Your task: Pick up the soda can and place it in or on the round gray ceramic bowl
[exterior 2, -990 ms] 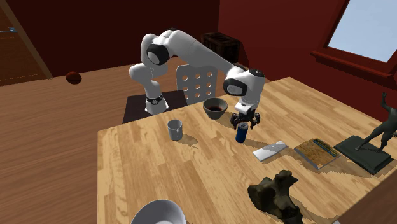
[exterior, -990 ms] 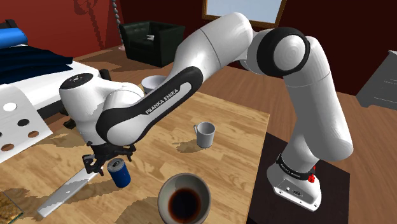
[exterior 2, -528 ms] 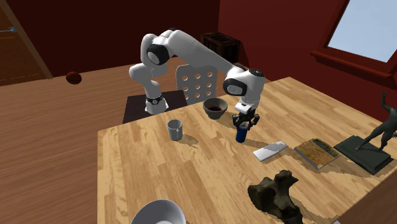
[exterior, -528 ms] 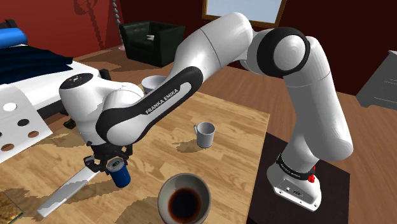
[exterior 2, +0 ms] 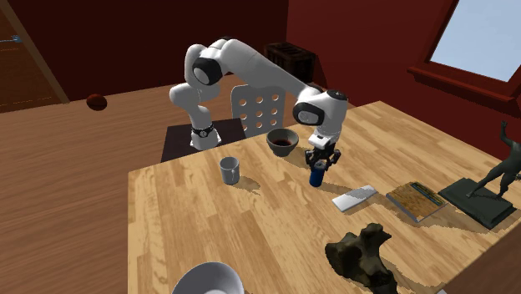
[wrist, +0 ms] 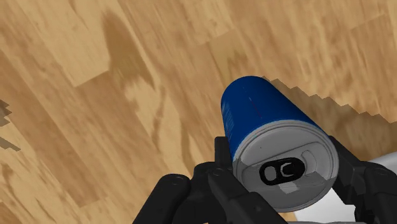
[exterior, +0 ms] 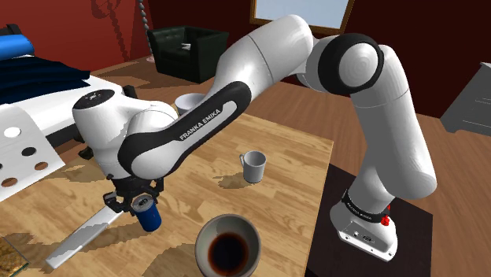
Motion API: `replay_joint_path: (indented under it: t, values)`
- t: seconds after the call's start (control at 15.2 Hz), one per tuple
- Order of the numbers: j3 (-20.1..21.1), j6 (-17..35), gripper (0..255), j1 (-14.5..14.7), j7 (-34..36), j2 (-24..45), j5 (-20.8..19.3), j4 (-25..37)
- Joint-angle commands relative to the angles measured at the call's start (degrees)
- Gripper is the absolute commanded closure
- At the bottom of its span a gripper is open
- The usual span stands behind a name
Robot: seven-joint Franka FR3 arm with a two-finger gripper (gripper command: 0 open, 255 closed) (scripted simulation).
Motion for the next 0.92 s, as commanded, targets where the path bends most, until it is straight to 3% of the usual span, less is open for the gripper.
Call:
replay_joint_path:
  t: [0.0,0.86]
  values:
    - [0.22,-0.8,255,-0.12,-0.17,-0.57,0.31,0.26]
    - [1.7,-8.59,255,-0.53,-1.63,-4.31,2.6,4.75]
